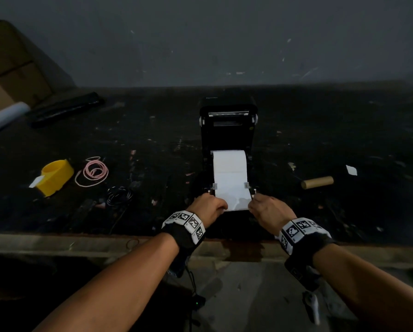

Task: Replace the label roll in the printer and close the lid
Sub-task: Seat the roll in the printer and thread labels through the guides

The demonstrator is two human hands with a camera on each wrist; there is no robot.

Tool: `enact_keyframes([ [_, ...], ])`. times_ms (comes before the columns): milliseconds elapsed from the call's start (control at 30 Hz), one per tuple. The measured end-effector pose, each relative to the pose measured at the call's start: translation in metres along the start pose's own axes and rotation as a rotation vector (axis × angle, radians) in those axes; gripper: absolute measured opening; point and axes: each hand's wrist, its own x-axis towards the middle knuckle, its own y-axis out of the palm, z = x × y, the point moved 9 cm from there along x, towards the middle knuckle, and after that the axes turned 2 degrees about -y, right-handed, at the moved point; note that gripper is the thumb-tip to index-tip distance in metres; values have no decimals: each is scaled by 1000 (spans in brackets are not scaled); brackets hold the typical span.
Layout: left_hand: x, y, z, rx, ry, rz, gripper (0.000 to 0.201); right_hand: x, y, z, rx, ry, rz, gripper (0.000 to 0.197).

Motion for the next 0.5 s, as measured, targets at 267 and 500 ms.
enact_keyframes([
  [267,-7,2,2,-22,34,25,24,-10,1,6,29,63,55,22],
  [500,-12,4,-2,-8,75,25,24,-15,3,13,0,85,64,23],
])
